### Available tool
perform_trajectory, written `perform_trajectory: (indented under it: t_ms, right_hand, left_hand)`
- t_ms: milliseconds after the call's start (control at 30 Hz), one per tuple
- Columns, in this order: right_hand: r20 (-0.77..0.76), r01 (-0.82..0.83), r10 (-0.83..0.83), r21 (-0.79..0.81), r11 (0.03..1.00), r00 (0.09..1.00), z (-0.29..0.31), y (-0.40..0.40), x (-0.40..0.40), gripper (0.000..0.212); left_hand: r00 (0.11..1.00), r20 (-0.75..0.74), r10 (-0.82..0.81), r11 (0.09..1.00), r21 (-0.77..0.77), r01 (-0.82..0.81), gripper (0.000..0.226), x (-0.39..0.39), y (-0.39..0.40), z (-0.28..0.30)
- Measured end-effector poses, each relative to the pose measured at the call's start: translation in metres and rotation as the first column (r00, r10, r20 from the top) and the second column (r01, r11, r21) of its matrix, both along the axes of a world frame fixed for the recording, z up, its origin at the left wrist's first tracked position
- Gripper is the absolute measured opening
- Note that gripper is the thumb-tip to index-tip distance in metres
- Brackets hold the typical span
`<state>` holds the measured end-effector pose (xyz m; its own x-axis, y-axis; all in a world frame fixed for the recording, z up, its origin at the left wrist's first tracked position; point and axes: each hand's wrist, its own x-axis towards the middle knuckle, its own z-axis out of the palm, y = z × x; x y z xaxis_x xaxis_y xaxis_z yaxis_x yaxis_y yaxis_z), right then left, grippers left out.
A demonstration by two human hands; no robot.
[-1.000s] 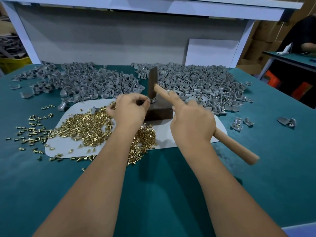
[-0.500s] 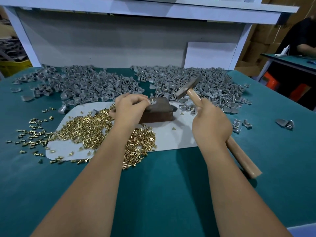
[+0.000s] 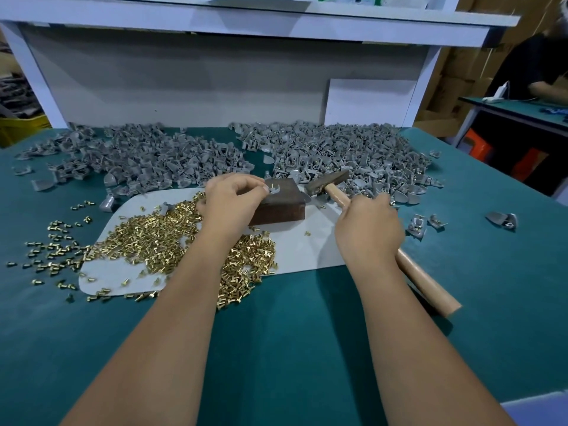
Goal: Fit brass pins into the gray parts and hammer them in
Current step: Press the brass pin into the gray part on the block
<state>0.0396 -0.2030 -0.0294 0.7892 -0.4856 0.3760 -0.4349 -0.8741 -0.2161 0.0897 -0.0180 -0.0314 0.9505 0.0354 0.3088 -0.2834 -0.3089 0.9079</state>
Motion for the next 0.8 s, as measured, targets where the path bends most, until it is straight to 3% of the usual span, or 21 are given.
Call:
perform_trajectory:
  t_ms: [100, 167, 233, 267, 333, 500, 567, 633, 700, 800]
  right_hand:
    - [0.204, -0.070, 0.092, -0.112, 0.991, 0.975, 0.002, 0.003, -0.001, 0.021]
    - [0.368, -0.314, 0.278, 0.041, 0.949, 0.887, 0.004, 0.010, -0.001, 0.027]
    - [0.461, -0.574, 0.392, 0.369, 0.731, 0.796, 0.006, 0.023, 0.000, 0.035]
    - [0.481, -0.629, 0.417, 0.478, 0.613, 0.771, 0.005, 0.029, 0.000, 0.037]
    - [0.488, -0.673, 0.463, 0.529, 0.517, 0.740, 0.001, 0.037, 0.004, 0.036]
    - [0.494, -0.672, 0.458, 0.589, 0.448, 0.739, 0.004, 0.042, 0.017, 0.015]
    - [0.479, -0.660, 0.458, 0.599, 0.453, 0.749, 0.010, 0.038, 0.023, 0.023]
    - [0.397, -0.604, 0.460, 0.600, 0.524, 0.794, 0.018, 0.029, 0.033, 0.026]
    - [0.354, -0.545, 0.416, 0.589, 0.597, 0.838, 0.029, 0.018, 0.048, 0.014]
    - [0.498, -0.527, 0.225, 0.627, 0.574, 0.838, 0.043, 0.006, 0.072, 0.052]
  left_hand:
    - [1.000, 0.021, 0.009, 0.998, 0.061, -0.010, 0.009, -0.002, 0.000, 0.002]
    - [0.999, 0.035, -0.013, 0.995, 0.096, 0.009, 0.010, -0.004, -0.002, 0.004]
    - [0.997, 0.068, -0.032, 0.989, 0.143, 0.022, 0.016, -0.007, -0.001, 0.005]
    - [0.995, 0.086, -0.045, 0.986, 0.167, 0.030, 0.019, -0.008, -0.001, 0.006]
    - [0.992, 0.106, -0.069, 0.980, 0.193, 0.048, 0.019, -0.010, 0.000, 0.007]
    - [0.993, 0.108, -0.057, 0.970, 0.239, 0.030, 0.015, -0.011, 0.000, 0.008]
    - [0.993, 0.102, -0.064, 0.974, 0.221, 0.040, 0.020, -0.010, 0.001, 0.008]
    - [0.995, 0.093, -0.042, 0.981, 0.192, 0.024, 0.023, -0.008, 0.002, 0.008]
    - [0.996, 0.089, 0.006, 0.989, 0.149, -0.020, 0.024, -0.006, 0.003, 0.007]
    - [0.994, 0.091, 0.065, 0.990, 0.123, -0.076, 0.027, 0.002, 0.006, 0.004]
